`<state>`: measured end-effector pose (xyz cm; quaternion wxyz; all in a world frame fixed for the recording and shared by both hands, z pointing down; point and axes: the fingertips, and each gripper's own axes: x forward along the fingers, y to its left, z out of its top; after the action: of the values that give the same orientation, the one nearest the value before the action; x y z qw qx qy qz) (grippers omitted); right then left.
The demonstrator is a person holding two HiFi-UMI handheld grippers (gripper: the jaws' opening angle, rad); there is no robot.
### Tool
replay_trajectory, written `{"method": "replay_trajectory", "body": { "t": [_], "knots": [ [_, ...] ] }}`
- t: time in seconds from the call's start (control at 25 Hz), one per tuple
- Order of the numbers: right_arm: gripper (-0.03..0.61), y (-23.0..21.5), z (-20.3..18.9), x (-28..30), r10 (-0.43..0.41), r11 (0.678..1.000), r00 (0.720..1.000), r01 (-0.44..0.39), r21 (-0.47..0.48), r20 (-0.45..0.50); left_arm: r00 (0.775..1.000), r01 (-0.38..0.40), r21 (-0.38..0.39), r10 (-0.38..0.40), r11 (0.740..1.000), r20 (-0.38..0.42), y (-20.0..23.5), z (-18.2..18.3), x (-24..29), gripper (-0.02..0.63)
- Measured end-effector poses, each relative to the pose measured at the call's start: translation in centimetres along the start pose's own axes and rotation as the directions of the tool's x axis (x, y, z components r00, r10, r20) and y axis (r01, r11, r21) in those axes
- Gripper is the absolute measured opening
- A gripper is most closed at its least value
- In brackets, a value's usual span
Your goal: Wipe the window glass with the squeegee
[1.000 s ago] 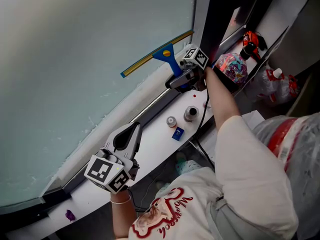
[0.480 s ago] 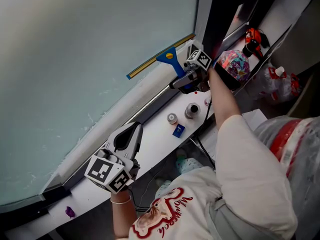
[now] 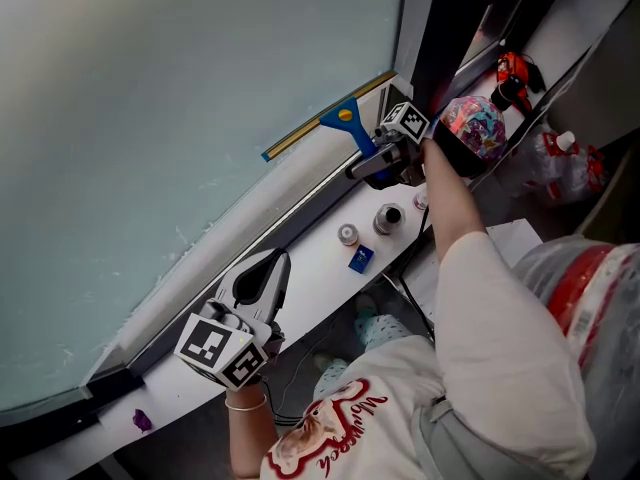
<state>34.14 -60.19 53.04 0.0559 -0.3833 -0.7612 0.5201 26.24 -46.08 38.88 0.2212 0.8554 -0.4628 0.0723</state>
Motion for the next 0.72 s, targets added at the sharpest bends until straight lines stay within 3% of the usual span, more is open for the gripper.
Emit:
{"method": "replay_trajectory", "body": {
  "t": [0.32, 0.56, 0.72],
  "knots": [
    [0.067, -0.6, -0.4, -0.3, -0.010, 1.000, 1.000, 0.011, 0.011, -0.023, 1.000, 0.001, -0.022, -0.001, 1.000, -0.022, 0.1, -1.2, 0.2, 0.005],
    [0.016, 0.5, -0.1, 0.1, -0.044, 0.999, 0.999, 0.044, 0.001, 0.000, 1.000, 0.003, 0.004, -0.003, 1.000, 0.009, 0.0, -0.5, -1.0, 0.005],
    [0.012, 3.2, 0.2, 1.8, -0.029, 0.997, 0.999, 0.031, -0.077, 0.020, 0.999, 0.007, 0.036, -0.009, 0.999, 0.051, -0.3, 1.0, -3.0, 0.005]
  ]
}}
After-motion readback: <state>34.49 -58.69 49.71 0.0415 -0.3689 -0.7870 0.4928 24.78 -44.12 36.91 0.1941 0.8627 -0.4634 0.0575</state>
